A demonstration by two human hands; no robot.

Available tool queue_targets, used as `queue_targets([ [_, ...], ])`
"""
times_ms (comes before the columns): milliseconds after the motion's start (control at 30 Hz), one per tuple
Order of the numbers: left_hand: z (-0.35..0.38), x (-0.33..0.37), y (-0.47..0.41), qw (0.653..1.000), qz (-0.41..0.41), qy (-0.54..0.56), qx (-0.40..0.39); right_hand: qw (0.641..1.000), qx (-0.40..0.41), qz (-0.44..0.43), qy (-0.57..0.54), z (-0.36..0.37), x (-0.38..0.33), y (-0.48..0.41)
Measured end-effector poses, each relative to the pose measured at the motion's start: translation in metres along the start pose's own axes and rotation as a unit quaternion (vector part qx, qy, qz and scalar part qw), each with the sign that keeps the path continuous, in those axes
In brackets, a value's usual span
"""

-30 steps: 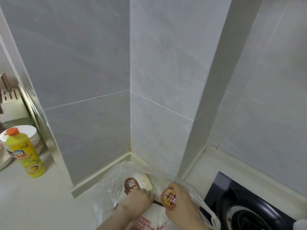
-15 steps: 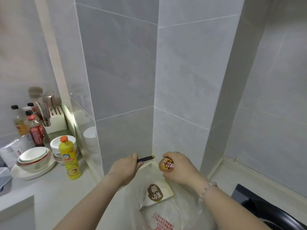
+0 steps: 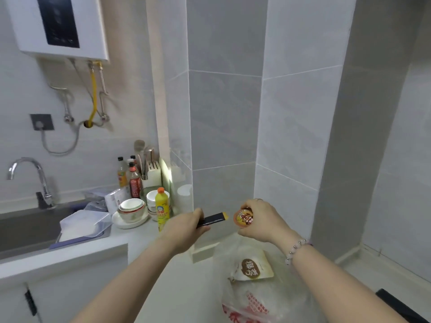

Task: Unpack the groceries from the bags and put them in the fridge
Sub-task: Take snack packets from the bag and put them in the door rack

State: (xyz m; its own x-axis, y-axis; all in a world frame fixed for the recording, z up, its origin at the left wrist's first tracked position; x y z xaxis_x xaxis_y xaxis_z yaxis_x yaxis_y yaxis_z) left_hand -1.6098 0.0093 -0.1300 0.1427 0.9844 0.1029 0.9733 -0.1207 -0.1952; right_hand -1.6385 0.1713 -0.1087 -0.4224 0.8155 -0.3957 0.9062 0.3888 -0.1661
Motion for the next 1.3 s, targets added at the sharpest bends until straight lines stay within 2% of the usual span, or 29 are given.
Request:
queue_targets([
  [133,-0.015,-0.006,0.072,0.998,-0.063,0.027,0.012,0.998,-0.035,-0.056,-0.02,0.016,-0.035,0.034],
  [333,-0.027,-0.013,0.198,0.99,-0.14,0.003,0.017,0.986,-0.074,-0.135,-0.06,0.041,-0.101,0.093],
  [533,-0.094,-0.038,0.32,0.969,-0.236,-0.036,0.061,0.958,-0.127,-0.237,-0.097,0.057,-0.203,0.151],
  [800,-0.179,-0.052,0.483,0.929,-0.35,-0.071,0.098,0.905,-0.155,-0.379,-0.116,0.061,-0.339,0.241],
  [1033,-0.274,-0.027,0.639,0.879,-0.443,-0.114,0.132,0.845,-0.167,-0.475,-0.18,0.027,-0.454,0.34],
  [1167,-0.317,-0.01,0.726,0.843,-0.495,-0.122,0.173,0.808,-0.194,-0.53,-0.168,0.027,-0.506,0.412],
  [1300,-0.339,0.005,0.788,0.828,-0.514,-0.125,0.185,0.777,-0.21,-0.561,-0.193,0.019,-0.548,0.472],
])
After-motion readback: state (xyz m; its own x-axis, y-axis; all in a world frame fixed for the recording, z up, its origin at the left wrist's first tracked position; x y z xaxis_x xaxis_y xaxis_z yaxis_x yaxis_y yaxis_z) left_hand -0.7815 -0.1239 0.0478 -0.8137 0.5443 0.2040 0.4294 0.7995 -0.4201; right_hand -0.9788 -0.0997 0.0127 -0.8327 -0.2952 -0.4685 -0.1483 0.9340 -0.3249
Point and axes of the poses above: each hand's wrist, its own y-axis away from the middle knuckle, its own z-axis out of the palm, x = y × z, the point moved 10 cm from there along -y, towards the middle knuckle, and after that the axes turned 6 degrees about -x, right-handed, at the moved point
